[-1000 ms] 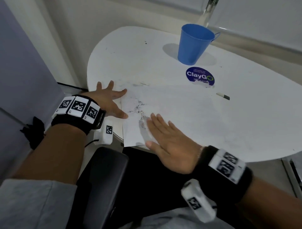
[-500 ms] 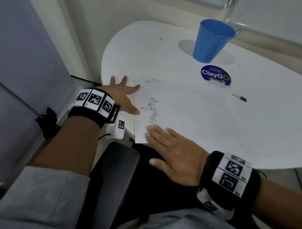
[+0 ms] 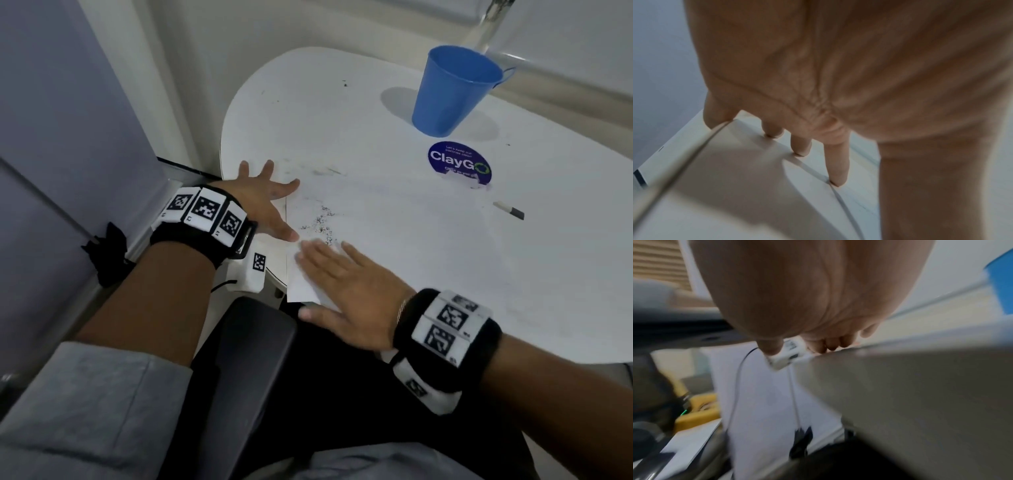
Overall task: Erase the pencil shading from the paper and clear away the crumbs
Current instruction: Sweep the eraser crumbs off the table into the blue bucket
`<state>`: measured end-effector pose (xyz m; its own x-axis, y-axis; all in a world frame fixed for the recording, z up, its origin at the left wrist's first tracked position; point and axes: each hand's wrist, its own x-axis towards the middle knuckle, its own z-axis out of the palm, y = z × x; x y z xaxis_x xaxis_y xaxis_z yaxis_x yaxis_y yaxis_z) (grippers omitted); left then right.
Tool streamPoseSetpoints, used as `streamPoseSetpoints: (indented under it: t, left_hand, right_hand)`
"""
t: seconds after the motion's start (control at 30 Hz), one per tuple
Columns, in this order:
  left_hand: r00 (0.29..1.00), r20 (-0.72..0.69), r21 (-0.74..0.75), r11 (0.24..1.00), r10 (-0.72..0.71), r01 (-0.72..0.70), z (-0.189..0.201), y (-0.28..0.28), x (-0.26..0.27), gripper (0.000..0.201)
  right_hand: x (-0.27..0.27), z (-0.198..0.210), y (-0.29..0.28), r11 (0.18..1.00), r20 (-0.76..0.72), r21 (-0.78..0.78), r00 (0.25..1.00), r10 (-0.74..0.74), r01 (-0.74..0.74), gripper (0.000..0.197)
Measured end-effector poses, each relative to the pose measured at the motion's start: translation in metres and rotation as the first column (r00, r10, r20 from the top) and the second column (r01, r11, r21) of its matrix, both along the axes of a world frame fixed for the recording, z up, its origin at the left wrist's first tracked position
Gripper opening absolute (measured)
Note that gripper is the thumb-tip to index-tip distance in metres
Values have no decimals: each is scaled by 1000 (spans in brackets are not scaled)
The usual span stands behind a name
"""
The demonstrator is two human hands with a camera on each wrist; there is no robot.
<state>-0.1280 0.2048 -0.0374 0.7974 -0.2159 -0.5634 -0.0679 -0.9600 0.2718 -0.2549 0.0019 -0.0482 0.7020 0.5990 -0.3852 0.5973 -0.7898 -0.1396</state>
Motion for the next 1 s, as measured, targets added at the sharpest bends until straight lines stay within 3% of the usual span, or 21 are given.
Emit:
streamPoseSetpoints:
  t: [0.23, 0.37, 0.5, 0.63, 0.73, 0.9, 1.0]
  left_hand:
    - [1000, -3, -1, 1000, -3, 3, -1, 1, 1, 109]
    - [1000, 10, 9, 1000, 1, -1, -1, -1, 1, 107]
    - [1000, -7, -34, 999, 18, -18, -4, 2, 3, 109]
    - [1000, 20, -63, 998, 14, -13, -3, 2, -1, 104]
    - [999, -25, -50, 998, -29, 27, 2, 4, -8, 117]
    - [998, -43, 3, 999, -37, 37, 4, 0, -11, 129]
    - [998, -47, 22, 999, -34, 36, 6, -4, -11, 128]
  right_hand:
    - [-5, 4, 8, 999, -86, 29, 996, 16, -13, 87]
    - [16, 14, 3, 991, 25, 107, 997, -80, 77, 83]
    - [-20, 13, -14, 996, -61, 42, 996, -72, 75, 88]
    - [-13, 5, -10, 990, -64, 57, 990, -124, 128, 91]
    - [-10, 15, -10, 967, -63, 158, 979, -194, 202, 93]
    - [-21, 9, -1, 984, -196, 35, 967, -164, 174, 102]
    - [13, 11, 15, 966, -202, 98, 955, -218, 241, 107]
